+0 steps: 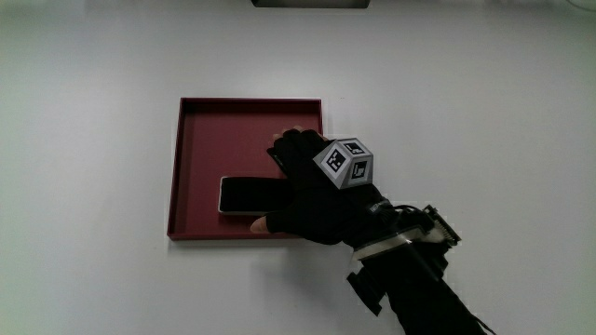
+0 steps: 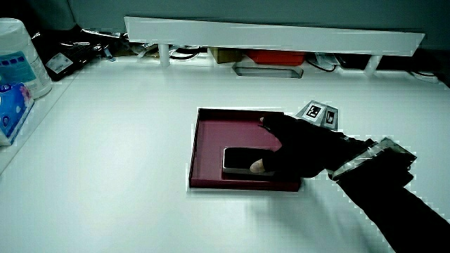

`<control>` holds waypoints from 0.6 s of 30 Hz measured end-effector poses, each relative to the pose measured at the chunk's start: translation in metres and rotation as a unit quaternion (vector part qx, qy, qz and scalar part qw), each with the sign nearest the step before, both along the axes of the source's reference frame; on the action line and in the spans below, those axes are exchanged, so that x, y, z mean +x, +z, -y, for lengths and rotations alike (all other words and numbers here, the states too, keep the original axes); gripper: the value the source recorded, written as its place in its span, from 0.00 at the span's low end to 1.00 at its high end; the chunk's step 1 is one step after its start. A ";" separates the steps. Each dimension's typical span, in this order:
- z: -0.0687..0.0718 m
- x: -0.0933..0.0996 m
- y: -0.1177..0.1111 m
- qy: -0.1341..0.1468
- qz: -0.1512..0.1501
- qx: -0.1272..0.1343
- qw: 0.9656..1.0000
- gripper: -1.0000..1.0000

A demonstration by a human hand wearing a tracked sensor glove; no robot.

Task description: Pick eraser

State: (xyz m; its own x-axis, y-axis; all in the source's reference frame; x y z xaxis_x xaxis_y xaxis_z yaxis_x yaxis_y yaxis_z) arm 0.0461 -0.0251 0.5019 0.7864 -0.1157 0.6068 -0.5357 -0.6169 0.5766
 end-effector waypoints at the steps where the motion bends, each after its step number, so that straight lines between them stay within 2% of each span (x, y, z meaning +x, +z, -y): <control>1: 0.000 -0.002 0.002 0.003 0.000 -0.001 1.000 0.50; 2: 0.000 -0.003 0.004 0.003 0.006 -0.009 1.000 0.50; 4: -0.001 -0.006 0.009 0.006 0.005 -0.010 1.000 0.50; 7: -0.002 -0.011 0.011 0.002 0.002 -0.013 1.000 0.50; 14: -0.004 -0.012 0.032 0.011 -0.011 -0.030 0.999 0.50; 15: -0.005 -0.012 0.033 0.013 -0.016 -0.023 1.000 0.50; 17: -0.005 -0.013 0.032 0.013 -0.008 -0.023 1.000 0.50; 18: -0.005 -0.012 0.037 0.012 -0.014 -0.026 0.999 0.50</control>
